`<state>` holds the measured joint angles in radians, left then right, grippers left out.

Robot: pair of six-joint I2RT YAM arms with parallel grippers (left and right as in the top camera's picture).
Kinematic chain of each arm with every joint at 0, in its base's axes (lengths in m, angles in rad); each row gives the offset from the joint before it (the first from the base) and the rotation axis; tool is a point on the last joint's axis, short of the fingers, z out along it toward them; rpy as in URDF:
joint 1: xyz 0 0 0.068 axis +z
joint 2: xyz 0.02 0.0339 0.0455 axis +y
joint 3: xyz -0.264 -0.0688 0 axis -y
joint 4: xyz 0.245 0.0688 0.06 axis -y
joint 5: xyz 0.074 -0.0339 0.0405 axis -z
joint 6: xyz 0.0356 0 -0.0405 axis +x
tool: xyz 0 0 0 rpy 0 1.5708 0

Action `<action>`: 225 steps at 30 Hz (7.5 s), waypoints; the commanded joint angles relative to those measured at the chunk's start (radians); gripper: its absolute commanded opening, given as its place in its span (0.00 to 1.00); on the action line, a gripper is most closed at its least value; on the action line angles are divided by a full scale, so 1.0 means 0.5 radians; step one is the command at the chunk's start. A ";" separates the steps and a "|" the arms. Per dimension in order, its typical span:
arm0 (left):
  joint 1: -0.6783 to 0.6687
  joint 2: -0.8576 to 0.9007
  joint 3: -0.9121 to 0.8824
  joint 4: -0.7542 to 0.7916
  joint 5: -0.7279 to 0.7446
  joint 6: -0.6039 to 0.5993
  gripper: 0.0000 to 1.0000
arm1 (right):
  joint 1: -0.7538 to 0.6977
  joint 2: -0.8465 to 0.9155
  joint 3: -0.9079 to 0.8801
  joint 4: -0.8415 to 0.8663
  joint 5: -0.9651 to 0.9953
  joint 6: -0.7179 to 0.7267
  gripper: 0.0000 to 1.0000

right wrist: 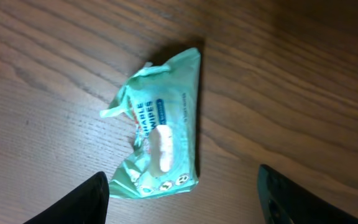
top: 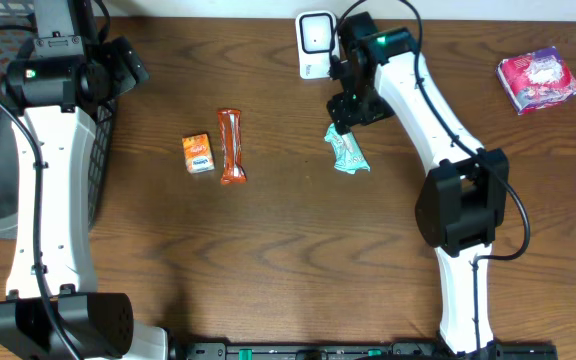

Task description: Scan the item barcode

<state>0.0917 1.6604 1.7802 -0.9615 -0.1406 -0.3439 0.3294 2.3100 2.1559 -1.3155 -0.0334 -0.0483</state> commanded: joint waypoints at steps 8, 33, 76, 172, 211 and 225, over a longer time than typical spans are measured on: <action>0.029 -0.025 0.012 -0.005 -0.041 -0.020 0.98 | -0.198 -0.053 -0.021 -0.019 -0.141 -0.077 0.96; 0.029 -0.025 0.012 -0.005 -0.041 -0.020 0.98 | -0.195 -0.049 -0.172 -0.001 -0.550 -0.430 0.71; 0.029 -0.025 0.012 -0.005 -0.041 -0.020 0.98 | -0.108 -0.053 -0.389 0.591 -0.671 0.011 0.01; 0.029 -0.025 0.012 -0.005 -0.041 -0.020 0.98 | -1.403 -0.041 -0.308 0.815 0.543 1.418 0.70; 0.029 -0.025 0.012 -0.005 -0.041 -0.020 0.98 | -0.322 -0.393 -0.311 0.816 -0.609 0.729 0.99; 0.029 -0.025 0.012 -0.005 -0.041 -0.020 0.98 | 0.110 -0.304 -0.311 1.165 -0.571 0.730 0.99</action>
<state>0.0917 1.6604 1.7802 -0.9611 -0.1406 -0.3439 0.3542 2.1464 1.9961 -0.7368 -0.3279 0.3283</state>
